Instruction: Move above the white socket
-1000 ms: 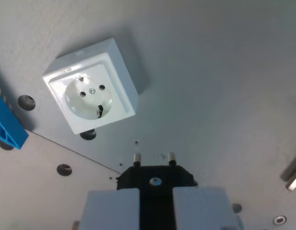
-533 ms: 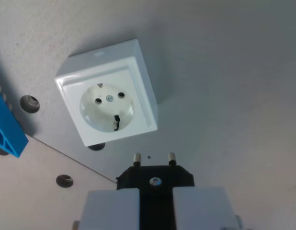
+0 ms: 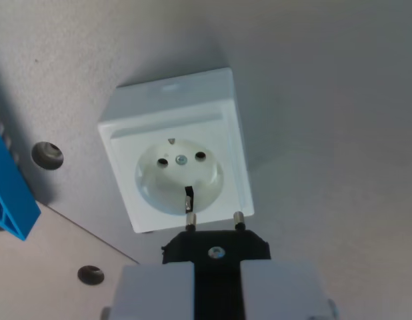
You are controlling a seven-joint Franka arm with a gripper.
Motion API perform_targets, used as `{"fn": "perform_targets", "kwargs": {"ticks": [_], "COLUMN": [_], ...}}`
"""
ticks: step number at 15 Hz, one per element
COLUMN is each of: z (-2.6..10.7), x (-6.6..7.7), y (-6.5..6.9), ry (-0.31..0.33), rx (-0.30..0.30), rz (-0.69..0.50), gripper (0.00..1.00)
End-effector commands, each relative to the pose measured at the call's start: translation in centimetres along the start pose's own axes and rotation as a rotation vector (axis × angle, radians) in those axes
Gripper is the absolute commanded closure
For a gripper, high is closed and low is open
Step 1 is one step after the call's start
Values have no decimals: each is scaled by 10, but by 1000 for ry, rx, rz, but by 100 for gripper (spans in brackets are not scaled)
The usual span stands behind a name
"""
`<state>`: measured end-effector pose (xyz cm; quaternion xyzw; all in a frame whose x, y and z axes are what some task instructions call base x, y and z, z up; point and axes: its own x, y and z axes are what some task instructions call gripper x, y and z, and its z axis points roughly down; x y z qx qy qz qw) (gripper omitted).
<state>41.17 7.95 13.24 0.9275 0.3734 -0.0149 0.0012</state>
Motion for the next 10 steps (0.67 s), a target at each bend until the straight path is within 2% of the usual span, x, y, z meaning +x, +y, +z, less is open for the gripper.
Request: {"fn": "perform_targets", "kwargs": {"ticks": [1,10], "z": [12,27], "x": [-3,-4], "y": [-6,-16], "ry": [84,81], "rx": [-65,-73], "rz": [-105,-92], "gripper": [100,100]}}
